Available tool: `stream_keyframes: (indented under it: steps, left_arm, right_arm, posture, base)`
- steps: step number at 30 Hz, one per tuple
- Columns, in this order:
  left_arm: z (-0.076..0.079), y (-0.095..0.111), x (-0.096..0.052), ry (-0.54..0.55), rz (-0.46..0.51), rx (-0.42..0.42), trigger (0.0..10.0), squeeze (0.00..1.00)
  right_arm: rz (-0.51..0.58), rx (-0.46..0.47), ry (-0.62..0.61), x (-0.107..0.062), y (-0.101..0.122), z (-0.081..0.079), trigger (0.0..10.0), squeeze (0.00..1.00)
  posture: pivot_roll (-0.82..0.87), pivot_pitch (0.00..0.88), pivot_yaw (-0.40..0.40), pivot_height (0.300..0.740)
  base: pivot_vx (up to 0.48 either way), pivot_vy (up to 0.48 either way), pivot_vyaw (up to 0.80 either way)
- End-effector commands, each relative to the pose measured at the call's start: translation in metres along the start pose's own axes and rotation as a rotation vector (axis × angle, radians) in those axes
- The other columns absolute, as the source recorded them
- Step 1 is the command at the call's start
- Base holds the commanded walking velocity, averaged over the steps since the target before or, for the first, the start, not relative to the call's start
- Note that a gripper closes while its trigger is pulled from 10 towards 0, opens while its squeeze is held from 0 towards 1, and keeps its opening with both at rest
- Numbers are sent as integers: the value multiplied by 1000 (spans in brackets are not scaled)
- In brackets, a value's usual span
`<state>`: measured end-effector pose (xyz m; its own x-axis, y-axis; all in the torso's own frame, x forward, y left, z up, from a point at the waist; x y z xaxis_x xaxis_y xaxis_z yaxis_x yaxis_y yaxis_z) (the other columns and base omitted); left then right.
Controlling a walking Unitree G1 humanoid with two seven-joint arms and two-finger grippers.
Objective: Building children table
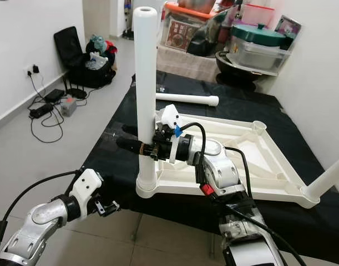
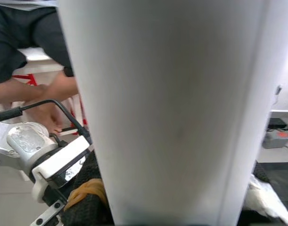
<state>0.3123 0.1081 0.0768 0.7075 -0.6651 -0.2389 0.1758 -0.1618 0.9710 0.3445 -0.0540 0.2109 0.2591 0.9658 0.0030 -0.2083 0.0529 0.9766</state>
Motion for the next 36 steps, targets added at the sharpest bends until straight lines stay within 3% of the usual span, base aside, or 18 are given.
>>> stream_keyframes:
  steps: [1, 21, 29, 36]
  left_arm:
    - [2, 2, 0, -5, 4, -5, 10000, 0]
    - [0, 4, 0, -2, 7, -6, 10000, 0]
    - [0, 4, -2, -1, 5, -5, 10000, 0]
    - [-1, 5, -1, 0, 4, -3, 10000, 0]
  right_arm:
    - [-96, 251, 86, 4, -58, -28, 10000, 0]
    - [-127, 289, -30, -4, -82, -9, 10000, 0]
    - [-155, 284, -38, -4, -91, -9, 10000, 0]
    - [-128, 331, -149, -3, -87, 9, 10000, 0]
  posture:
    - [126, 0, -169, 740]
    - [130, 0, -165, 740]
    - [131, 0, -165, 740]
    - [128, 0, -161, 740]
  base:
    - [0, 0, 0]
    - [0, 0, 0]
    - [0, 0, 0]
    - [0, 0, 0]
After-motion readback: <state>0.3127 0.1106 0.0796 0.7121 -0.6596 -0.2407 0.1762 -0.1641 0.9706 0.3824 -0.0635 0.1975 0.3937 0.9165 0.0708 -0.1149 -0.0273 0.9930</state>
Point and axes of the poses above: a point about 5 cm out from each wrist's last joint towards the gripper, its own x axis pointing out of the wrist towards the gripper, its own y axis along the axis of the wrist's last joint, z = x × y, the point moved 5 cm from there along x, pointing out of the wrist towards the gripper, and after that the axes turned 10 degrees about -x, right-handed, at the moved point
